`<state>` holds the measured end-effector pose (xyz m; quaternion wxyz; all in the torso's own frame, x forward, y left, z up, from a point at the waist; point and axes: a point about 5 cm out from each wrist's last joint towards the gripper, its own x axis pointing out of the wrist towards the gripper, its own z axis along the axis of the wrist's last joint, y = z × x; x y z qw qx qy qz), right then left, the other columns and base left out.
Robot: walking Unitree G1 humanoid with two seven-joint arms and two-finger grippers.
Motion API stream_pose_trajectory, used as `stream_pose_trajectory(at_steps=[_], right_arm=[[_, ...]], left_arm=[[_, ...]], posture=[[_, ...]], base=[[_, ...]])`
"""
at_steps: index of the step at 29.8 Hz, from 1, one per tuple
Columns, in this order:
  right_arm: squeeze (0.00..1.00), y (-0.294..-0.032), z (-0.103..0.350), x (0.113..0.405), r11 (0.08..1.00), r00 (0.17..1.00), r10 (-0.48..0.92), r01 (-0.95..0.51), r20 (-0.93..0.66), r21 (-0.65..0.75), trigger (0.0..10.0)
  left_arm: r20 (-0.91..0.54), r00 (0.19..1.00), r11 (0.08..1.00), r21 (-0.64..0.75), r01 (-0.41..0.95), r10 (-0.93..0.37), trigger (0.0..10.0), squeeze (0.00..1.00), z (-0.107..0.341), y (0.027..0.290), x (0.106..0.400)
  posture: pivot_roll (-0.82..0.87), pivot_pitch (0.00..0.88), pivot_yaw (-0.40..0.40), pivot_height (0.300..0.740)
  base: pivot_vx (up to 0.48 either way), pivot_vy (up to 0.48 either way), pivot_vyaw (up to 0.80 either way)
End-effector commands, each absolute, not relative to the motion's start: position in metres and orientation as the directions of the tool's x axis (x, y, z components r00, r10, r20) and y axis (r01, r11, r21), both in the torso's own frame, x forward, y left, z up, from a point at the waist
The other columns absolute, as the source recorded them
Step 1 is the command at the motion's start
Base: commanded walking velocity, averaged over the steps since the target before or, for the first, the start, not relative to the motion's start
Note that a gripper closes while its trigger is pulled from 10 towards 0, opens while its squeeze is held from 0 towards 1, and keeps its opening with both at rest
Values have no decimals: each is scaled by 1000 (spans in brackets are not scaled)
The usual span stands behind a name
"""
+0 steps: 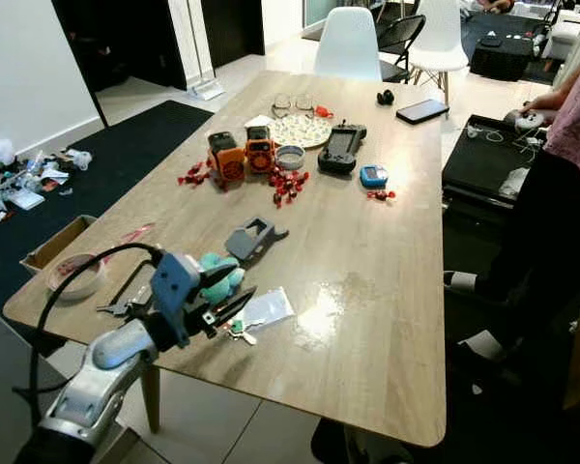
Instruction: Hang keys on a hook
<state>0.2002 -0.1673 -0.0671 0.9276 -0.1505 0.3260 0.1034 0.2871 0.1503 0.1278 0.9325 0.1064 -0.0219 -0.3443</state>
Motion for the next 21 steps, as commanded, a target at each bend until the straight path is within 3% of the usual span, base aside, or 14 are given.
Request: stream_pose_trajectory(at_steps=[1, 9, 13, 21], right_arm=[[0, -168, -70, 196, 932, 754, 95, -298, -650, -209, 10000], [0, -168, -70, 195, 931, 752, 96, -299, -652, -207, 10000], [0, -168, -70, 195, 931, 751, 97, -300, -653, -207, 10000], [0, -168, -70, 195, 931, 751, 98, -301, -653, -207, 10000]], left_arm=[[-87, 787, 760, 213, 614, -611, 10000, 0, 122, 157, 286], [-85, 782, 745, 254, 616, -618, 10000, 0, 115, 158, 280], [-117, 712, 645, 343, 683, -692, 10000, 0, 111, 159, 270], [-100, 699, 614, 404, 678, -708, 10000, 0, 116, 161, 269]], posture=[[37, 60, 18, 740], [37, 68, 14, 740], [39, 73, 13, 740], [43, 76, 9, 740]], base=[[0, 0, 0], [0, 0, 0], [0, 0, 0], [0, 0, 0]])
